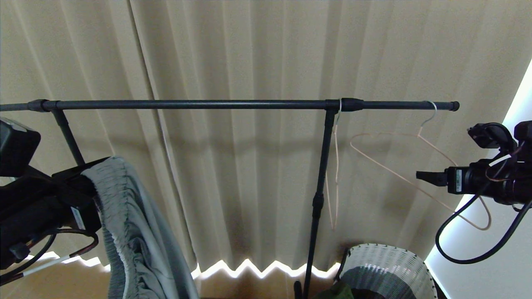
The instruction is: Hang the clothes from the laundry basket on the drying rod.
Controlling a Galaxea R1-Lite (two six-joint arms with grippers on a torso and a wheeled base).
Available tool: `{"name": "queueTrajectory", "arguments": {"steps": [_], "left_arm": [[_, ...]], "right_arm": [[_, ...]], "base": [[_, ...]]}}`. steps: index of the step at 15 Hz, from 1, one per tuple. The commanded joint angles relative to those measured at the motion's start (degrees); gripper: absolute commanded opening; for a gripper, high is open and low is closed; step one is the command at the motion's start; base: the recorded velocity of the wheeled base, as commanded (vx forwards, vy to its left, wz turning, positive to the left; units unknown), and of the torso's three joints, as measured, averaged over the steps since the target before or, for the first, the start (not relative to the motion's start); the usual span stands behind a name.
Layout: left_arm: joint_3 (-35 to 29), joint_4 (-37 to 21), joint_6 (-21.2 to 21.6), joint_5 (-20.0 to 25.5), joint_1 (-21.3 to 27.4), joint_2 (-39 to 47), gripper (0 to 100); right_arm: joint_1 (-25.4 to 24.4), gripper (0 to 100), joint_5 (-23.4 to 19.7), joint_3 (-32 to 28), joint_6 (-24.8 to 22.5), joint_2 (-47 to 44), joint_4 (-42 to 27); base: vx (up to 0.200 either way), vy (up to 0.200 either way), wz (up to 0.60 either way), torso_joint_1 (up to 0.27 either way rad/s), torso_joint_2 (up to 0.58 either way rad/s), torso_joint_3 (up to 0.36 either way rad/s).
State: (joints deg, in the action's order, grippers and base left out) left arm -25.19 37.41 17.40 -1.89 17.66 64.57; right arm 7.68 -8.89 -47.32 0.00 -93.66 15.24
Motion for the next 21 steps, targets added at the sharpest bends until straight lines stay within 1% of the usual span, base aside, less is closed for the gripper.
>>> {"name": "queueTrajectory", "arguments": {"steps": [1, 2, 3, 4, 5, 10, 12, 13, 15, 16, 19, 21], "left_arm": [[-0.04, 0.03, 0.01, -0.04, 0.0, 0.47, 0], [-0.04, 0.03, 0.01, -0.04, 0.0, 0.38, 0], [-0.04, 0.03, 0.01, -0.04, 0.0, 0.2, 0], [-0.04, 0.03, 0.09, -0.04, 0.0, 0.03, 0], [-0.04, 0.03, 0.45, -0.04, 0.0, 0.03, 0], [-0.04, 0.03, 1.06, -0.13, 0.0, -0.06, 0], [-0.04, 0.03, 1.06, -0.13, 0.0, -0.06, 0], [0.05, 0.03, 1.06, -0.13, 0.0, -0.06, 0], [0.05, 0.03, 1.06, -0.13, 0.0, 0.03, 0], [-0.04, 0.03, 1.06, -0.13, 0.0, -0.06, 0], [-0.04, 0.03, 1.06, -0.13, 0.0, -0.06, 0], [0.05, 0.03, 1.06, -0.13, 0.0, -0.15, 0]], "right_arm": [[0.49, 100, 0.1, -0.49, -1.14, -0.65, -0.21], [0.93, 100, 0.1, -0.49, -3.16, -1.26, -0.3], [3.57, 100, 0.01, -0.66, -8.7, -2.23, -0.21], [4.89, 100, -0.17, -1.37, -12.57, -3.02, -0.3], [5.24, 100, -0.34, -1.81, -13.27, -3.37, -0.3], [5.24, 100, -0.96, -2.51, -13.18, -3.99, 0.49], [5.24, 100, -1.75, -2.6, -13.18, -3.81, 0.49], [4.89, 100, -3.24, -3.21, -13.1, -3.72, -0.3], [4.36, 100, -3.33, -3.65, -12.48, -3.63, -0.38], [3.48, 100, -3.33, -5.06, -11.6, -3.72, -1.62], [1.99, 100, -3.33, -10.6, -9.67, -3.99, -10.76], [1.37, 100, -3.07, -12.53, -7.38, -5.3, -11.46]], "base": [[0.0, 0.0, 0.0, 0.0, 0.0, 0.0], [0.0, 0.0, 0.0, 0.0, 0.0, 0.0], [0.0, 0.0, 0.0, 0.0, 0.0, 0.0], [0.0, 0.0, 0.0, 0.0, 0.0, 0.0], [0.0, 0.0, 0.0, 0.0, 0.0, 0.0], [0.0, 0.0, 0.0, 0.0, 0.0, 0.0], [0.0, 0.0, 0.0, 0.0, 0.0, 0.0], [0.0, 0.0, 0.0, 0.0, 0.0, 0.0], [0.0, 0.0, 0.0, 0.0, 0.0, 0.0], [0.0, 0.0, 0.0, 0.0, 0.0, 0.0], [0.0, 0.0, 0.0, 0.0, 0.0, 0.0], [0.0, 0.0, 0.0, 0.0, 0.0, 0.0]]}}
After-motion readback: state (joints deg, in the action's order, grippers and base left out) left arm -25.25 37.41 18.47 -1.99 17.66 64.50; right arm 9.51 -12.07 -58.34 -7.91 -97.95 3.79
